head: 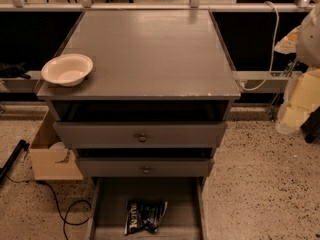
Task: Pick blue chip bag from bottom drawer and place on counter
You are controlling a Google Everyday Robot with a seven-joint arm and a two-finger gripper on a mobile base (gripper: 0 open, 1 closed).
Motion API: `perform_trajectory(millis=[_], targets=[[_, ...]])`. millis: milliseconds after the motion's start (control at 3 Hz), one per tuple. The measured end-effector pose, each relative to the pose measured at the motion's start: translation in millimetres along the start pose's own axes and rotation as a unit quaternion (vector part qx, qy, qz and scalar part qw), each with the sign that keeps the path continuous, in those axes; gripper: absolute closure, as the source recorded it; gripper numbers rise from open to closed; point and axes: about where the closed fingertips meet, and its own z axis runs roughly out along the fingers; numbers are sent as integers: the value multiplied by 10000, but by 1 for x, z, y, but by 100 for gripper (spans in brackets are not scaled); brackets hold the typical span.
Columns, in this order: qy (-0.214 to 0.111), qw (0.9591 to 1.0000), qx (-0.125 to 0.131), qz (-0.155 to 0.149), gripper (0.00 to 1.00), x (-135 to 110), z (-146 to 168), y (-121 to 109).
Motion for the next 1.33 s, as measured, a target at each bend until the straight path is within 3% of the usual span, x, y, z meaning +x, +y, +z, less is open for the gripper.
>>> perform_trajectory(millis=[667,1000,1333], targets=[[-148,9999,50,-35,0,-7,-1,1],[-515,9987,-28,43,0,-8,9,7],[-1083,9932,-343,267,0,-2,25,24]])
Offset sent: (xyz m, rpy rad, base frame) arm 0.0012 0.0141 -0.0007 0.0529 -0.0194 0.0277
